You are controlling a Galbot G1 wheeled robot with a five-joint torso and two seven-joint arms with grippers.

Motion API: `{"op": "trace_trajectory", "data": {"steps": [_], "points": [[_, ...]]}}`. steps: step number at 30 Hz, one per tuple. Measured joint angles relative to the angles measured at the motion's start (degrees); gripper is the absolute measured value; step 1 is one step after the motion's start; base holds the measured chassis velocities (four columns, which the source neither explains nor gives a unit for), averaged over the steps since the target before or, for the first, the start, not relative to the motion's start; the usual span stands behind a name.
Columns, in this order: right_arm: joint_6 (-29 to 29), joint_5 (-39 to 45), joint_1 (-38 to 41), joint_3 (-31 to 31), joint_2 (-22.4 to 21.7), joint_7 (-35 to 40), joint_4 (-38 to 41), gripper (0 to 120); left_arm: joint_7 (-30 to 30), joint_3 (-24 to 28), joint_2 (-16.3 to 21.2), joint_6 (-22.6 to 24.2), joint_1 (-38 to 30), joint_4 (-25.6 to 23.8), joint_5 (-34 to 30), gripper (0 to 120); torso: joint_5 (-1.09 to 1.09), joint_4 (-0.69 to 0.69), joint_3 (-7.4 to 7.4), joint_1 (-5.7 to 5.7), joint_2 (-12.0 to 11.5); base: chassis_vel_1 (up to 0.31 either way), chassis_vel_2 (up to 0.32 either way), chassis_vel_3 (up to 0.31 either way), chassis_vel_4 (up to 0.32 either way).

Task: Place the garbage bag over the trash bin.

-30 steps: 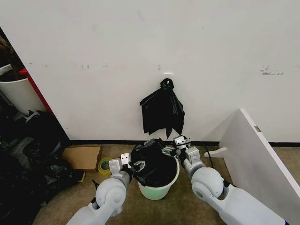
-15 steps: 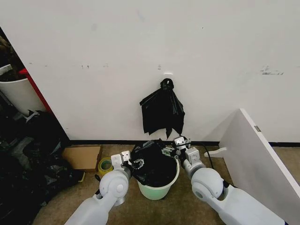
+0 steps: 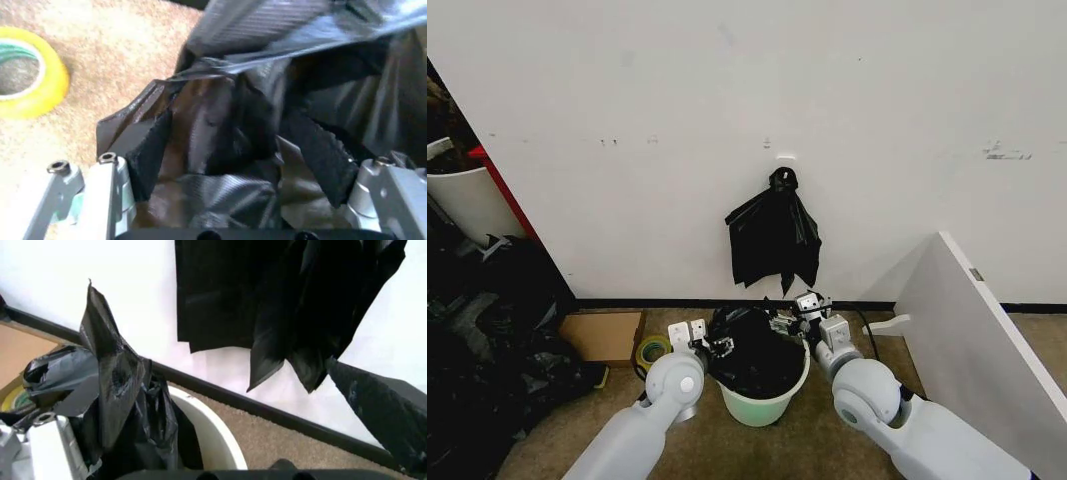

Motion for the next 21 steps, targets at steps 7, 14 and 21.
{"op": "trace_trajectory", "data": {"steps": [7,14,21], "points": [[-0.08,0.27,-0.06,0.0,0.01,0.22,0.19,100,-5.3,0.55,-0.78,4.44,-2.47,0.88,-5.7,64,0.0,0.0,0.0,0.0,0.0,0.0,0.0,0.0,0.0],[-0.09,0.34,-0.12,-0.31,0.5,0.29,-0.15,100,-8.71,0.56,-1.24,5.39,-2.97,2.77,-6.71,61,0.0,0.01,0.0,0.0,0.0,0.0,0.0,0.0,0.0],[-0.09,0.44,0.21,-0.87,0.94,0.46,-0.5,100,-8.98,0.63,-1.57,5.22,-3.8,4.32,-6.36,43,0.0,0.01,0.0,0.0,0.0,0.0,0.0,0.0,0.0]]}}
